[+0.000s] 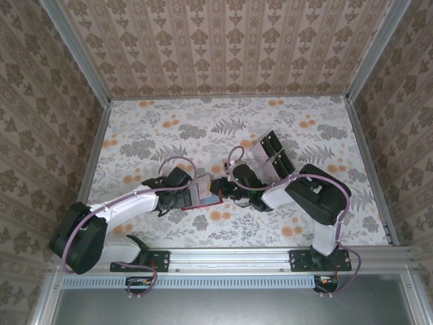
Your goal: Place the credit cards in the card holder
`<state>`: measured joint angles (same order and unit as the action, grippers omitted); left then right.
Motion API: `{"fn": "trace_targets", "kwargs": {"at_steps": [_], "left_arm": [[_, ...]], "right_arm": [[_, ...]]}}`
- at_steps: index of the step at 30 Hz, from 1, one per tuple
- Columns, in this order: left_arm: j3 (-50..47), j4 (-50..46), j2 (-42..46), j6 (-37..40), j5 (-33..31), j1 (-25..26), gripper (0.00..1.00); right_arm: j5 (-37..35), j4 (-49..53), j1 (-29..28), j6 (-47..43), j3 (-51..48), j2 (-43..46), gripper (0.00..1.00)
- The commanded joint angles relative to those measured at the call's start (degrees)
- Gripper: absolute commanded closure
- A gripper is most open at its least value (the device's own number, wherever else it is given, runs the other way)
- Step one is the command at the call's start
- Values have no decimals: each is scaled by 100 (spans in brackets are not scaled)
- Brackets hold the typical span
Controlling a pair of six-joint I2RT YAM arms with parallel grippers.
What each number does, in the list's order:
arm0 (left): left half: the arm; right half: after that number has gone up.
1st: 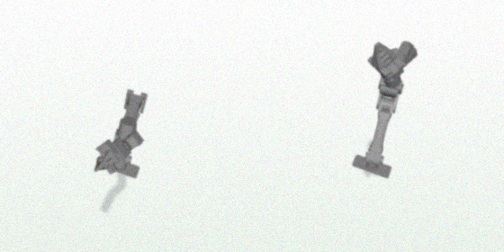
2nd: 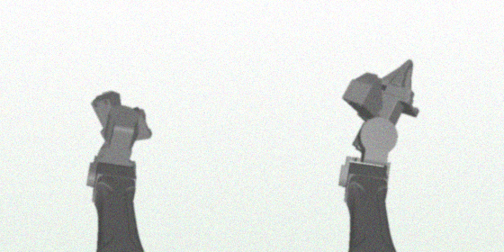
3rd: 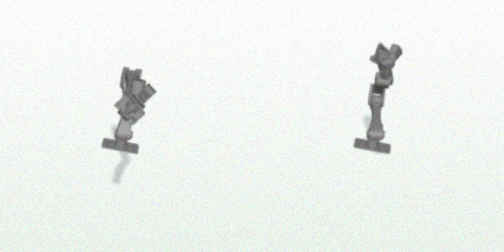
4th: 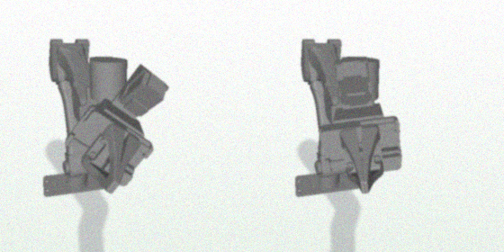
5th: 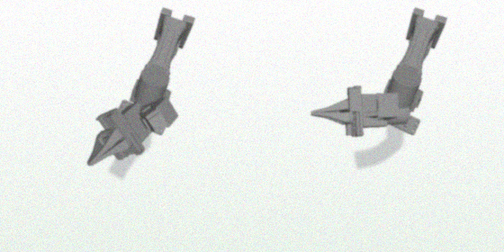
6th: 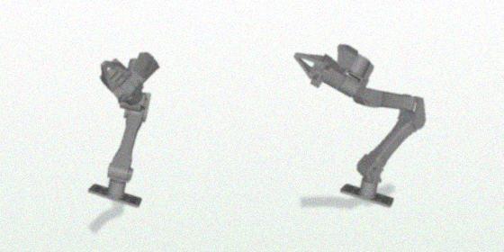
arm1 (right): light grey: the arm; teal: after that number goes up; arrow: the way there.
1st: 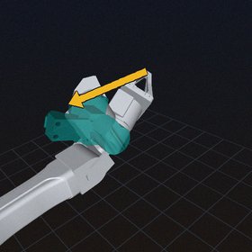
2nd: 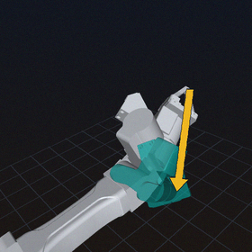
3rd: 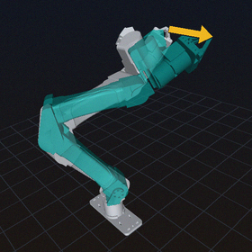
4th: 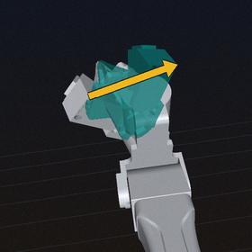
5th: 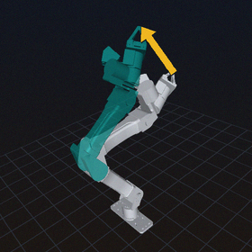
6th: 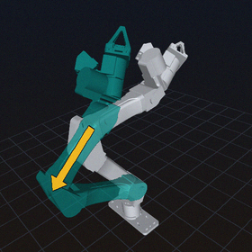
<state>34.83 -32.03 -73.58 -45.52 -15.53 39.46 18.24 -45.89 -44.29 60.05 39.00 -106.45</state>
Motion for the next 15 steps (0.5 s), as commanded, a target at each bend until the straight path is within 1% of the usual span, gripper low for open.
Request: {"fn": "trace_targets", "kwargs": {"at_steps": [1,15], "left_arm": [[-47,-206,-86,-149,-151,42,0],[-46,-207,-106,-159,-147,37,0]], "right_arm": [[-130,-344,25,49,-42,-143,100],[-22,-801,-3,302,-60,-494,100]]}}
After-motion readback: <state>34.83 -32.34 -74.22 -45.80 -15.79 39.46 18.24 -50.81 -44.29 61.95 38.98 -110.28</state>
